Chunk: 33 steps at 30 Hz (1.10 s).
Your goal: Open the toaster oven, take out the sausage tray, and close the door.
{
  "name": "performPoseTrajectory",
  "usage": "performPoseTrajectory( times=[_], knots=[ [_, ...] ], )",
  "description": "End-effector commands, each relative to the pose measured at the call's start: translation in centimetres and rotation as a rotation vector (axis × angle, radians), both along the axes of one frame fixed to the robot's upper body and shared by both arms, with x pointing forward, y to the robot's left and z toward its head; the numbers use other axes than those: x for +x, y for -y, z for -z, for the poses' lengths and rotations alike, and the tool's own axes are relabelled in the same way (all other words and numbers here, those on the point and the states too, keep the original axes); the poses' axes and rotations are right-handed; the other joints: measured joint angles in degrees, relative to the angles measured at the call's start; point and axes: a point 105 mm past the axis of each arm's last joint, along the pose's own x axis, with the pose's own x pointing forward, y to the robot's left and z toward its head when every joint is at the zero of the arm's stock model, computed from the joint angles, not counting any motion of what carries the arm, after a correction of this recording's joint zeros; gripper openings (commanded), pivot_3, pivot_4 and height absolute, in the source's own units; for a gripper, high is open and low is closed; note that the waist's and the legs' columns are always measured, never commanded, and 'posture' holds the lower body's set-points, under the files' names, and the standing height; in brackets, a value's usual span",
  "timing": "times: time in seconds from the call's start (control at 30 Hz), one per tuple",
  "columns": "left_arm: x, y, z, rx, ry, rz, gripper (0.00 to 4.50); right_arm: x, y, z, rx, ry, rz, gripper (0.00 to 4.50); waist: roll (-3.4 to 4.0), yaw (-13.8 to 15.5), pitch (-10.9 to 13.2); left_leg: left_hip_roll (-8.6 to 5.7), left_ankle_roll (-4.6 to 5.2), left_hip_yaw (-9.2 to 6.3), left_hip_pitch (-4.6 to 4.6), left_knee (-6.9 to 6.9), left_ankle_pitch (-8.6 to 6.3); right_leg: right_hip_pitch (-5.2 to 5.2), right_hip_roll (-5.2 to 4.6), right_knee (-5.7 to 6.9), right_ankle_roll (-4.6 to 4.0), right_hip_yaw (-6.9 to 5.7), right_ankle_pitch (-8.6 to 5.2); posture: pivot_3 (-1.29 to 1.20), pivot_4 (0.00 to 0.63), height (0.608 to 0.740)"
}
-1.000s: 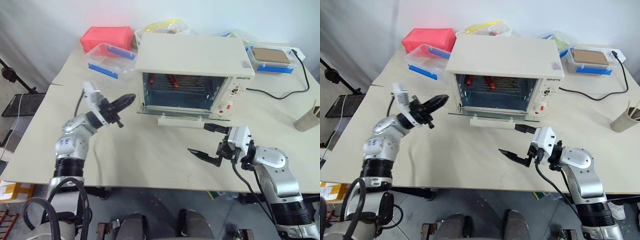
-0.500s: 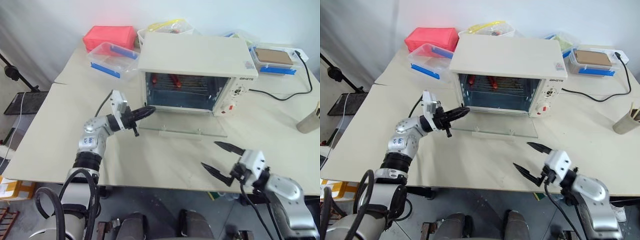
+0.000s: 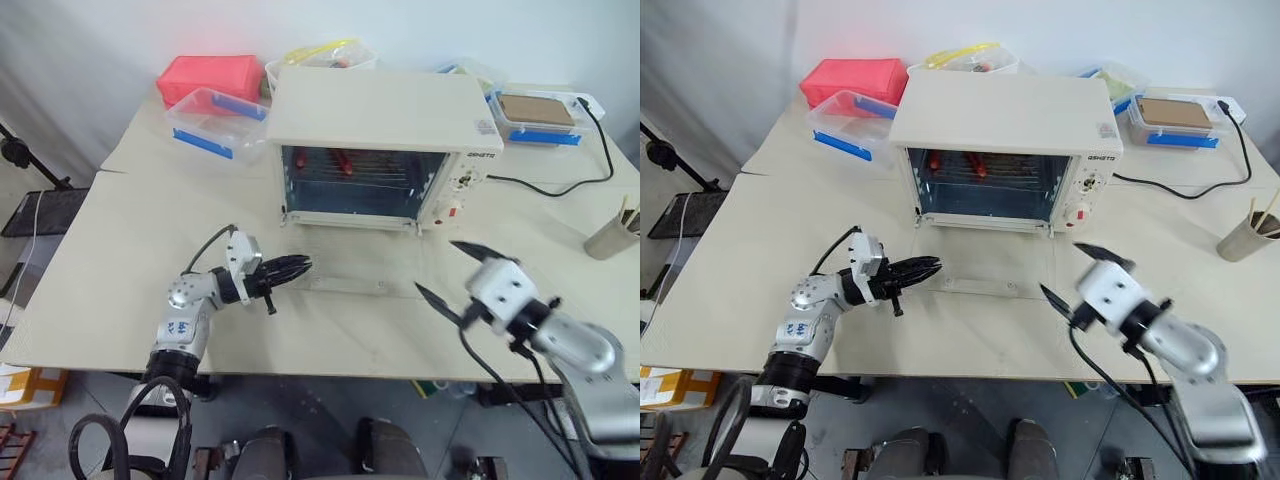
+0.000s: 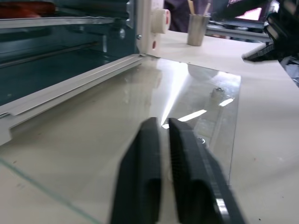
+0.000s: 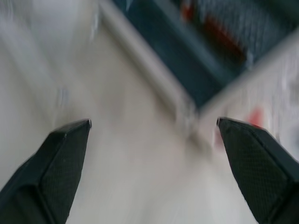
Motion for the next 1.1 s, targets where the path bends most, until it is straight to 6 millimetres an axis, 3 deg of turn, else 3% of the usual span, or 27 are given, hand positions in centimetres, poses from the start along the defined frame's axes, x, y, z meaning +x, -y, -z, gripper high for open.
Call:
performPoseTrajectory(
  times=[0.03, 0.13, 0.23, 0.3, 0.4, 0.6, 0.7, 0.83, 0.97, 1.1],
  knots=[
    [-0.5, -0.8, -1.6, -0.035, 0.061, -0.044, 1.76, 2.5, -1.6, -1.5, -0.027, 0.097, 0.015, 4.50, -0.01, -0.05, 0.00, -0.02, 0.02, 0.03, -0.04, 0.03, -0.01, 0.00, -0.02, -0.04, 0.00, 0.02, 0.00, 0.00, 0.150, 0.740],
    [-1.6, -2.4, -3.3, -0.088, 0.096, -0.113, 2.73, 7.7, -6.1, -2.8, -0.166, 0.248, -0.006, 4.50, -0.08, -1.83, 0.06, -0.01, 0.06, 0.01, 0.00, 0.10, -0.03, -0.05, -0.04, 0.00, 0.08, 0.22, 0.05, 0.00, 0.150, 0.740],
    [-2.5, -2.9, -3.6, -0.067, 0.129, -0.125, 3.49, 10.1, -7.1, -2.8, -0.240, 0.298, 0.031, 4.50, -0.06, -1.74, 0.06, 0.07, 0.02, -0.10, 0.03, 0.01, 0.00, -0.10, -0.02, 0.14, -0.06, 0.11, -0.02, 0.00, 0.150, 0.740],
    [-3.0, -3.3, -4.4, -0.035, 0.230, -0.158, 3.49, 11.7, -7.7, -2.2, -0.330, 0.306, 0.053, 4.50, -0.06, -1.71, 0.06, 0.06, -0.03, -0.07, -0.03, -0.04, -0.02, -0.12, -0.04, 0.39, -0.15, -0.12, -0.08, 0.00, 0.150, 0.740],
    [-3.4, -3.5, -5.3, -0.090, 0.241, -0.213, 3.49, 13.6, -8.8, -2.7, -0.367, 0.351, 0.110, 4.50, -0.06, -1.92, 0.07, -0.04, -0.02, -0.04, -0.20, 0.02, -0.07, -0.17, -0.14, 0.29, -0.14, -0.12, -0.07, 0.00, 0.150, 0.740],
    [-4.4, -3.5, -4.6, -0.107, 0.194, -0.250, 3.49, 15.3, -9.9, -3.5, -0.392, 0.423, 0.181, 4.50, -0.06, -2.23, 0.06, 0.06, -0.06, -0.07, -0.14, 0.08, -0.04, -0.16, -0.07, 0.29, -0.10, -0.04, -0.05, 0.00, 0.150, 0.740],
    [-4.5, -3.4, -4.5, -0.106, 0.184, -0.254, 3.53, 15.6, -10.0, -3.6, -0.405, 0.445, 0.197, 3.90, -0.06, -2.11, 0.07, 0.06, -0.06, -0.07, -0.15, 0.07, -0.04, -0.16, -0.07, 0.30, -0.10, -0.03, -0.05, 0.00, 0.150, 0.740],
    [-4.0, -3.4, -4.6, -0.116, 0.174, -0.270, 3.53, 15.7, -10.0, -3.6, -0.420, 0.458, 0.200, 2.72, -0.05, -2.18, 0.07, 0.05, -0.06, -0.06, -0.15, 0.07, -0.04, -0.17, -0.08, 0.29, -0.10, 0.00, -0.05, 0.00, 0.150, 0.740],
    [-2.9, -3.1, -5.1, -0.133, 0.171, -0.261, 3.53, 15.8, -10.0, -3.7, -0.426, 0.463, 0.209, 1.54, -0.05, -2.11, 0.07, 0.06, -0.07, -0.04, -0.15, 0.06, -0.03, -0.17, -0.06, 0.29, -0.10, -0.01, -0.05, 0.00, 0.150, 0.740],
    [-0.3, -2.7, -6.6, -0.180, 0.124, -0.275, 3.53, 15.8, -9.9, -4.1, -0.428, 0.478, 0.213, 0.23, -0.06, -2.14, 0.07, 0.05, -0.08, -0.02, -0.16, 0.06, -0.03, -0.17, -0.05, 0.28, -0.10, -0.02, -0.05, 0.00, 0.150, 0.740]
  ],
)
